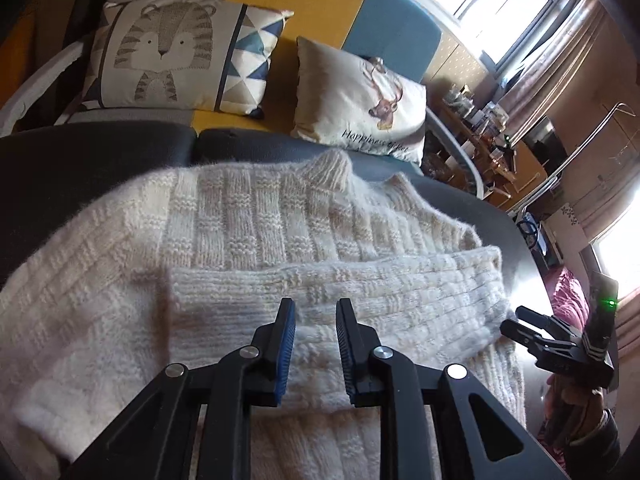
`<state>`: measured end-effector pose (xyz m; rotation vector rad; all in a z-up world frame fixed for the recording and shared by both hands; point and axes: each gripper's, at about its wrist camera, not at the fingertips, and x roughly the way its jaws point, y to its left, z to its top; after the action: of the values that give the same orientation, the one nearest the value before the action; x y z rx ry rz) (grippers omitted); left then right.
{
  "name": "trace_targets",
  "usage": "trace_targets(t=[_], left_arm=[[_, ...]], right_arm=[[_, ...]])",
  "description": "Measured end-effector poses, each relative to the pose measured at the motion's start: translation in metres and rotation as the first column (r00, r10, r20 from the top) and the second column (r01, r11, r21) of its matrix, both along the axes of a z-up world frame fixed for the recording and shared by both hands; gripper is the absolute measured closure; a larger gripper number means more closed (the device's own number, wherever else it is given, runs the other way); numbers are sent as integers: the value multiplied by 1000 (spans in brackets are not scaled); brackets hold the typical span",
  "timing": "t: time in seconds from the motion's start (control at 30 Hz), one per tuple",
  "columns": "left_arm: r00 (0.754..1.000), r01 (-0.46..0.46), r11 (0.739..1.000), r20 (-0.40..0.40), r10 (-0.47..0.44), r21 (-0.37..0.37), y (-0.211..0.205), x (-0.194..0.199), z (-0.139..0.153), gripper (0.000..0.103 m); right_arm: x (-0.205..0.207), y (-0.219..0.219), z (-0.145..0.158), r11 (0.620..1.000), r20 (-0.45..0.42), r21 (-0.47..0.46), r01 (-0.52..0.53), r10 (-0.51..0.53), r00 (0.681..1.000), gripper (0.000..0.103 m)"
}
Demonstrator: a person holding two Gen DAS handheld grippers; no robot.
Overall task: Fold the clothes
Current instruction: 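Release the sleeve with the left gripper and smooth the folded side with the right gripper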
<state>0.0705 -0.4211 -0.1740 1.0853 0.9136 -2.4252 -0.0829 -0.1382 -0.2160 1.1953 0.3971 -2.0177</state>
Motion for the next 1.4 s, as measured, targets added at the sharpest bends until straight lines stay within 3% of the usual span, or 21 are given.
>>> trace_targets(t=[0.13,0.27,0.53,0.7,0.9,0.97,1.17,1.3,1.4], left_arm=[[999,-2,1000,41,2,-5,4,-1,-9,80],[1000,14,1000,21,-14,-19,4,-1,-18,80],[1000,27,1000,-14,-27,15,-1,5,-12,80],[998,58,997,7,-58,-43,3,4,-7,80],[998,55,998,9,-54,-20,-4,0,-19,80],[998,55,998,17,-54,-12,-4,1,-16,80],[998,57,998,11,-57,-4,12,21,-1,80],[996,80,997,45,-79,-23,30,31,-14,80],[996,88,995,22,-87,-55,34,33,-21,80]], right_arm=[[27,-13,17,999,5,-53,0,1,1000,15],[39,-39,-5,1000,37,-6,-1,1,999,15],[65,-25,-29,995,18,65,72,-73,997,15],[76,-22,-9,991,28,-33,132,-131,991,15],[95,-38,-36,996,32,84,42,-45,998,15],[103,-36,-36,996,-14,82,23,-22,1000,15],[127,-18,-21,998,5,49,34,-34,999,15],[150,-11,-31,996,-13,87,-27,28,1000,15],[156,0,-33,997,-32,64,-34,36,999,12]])
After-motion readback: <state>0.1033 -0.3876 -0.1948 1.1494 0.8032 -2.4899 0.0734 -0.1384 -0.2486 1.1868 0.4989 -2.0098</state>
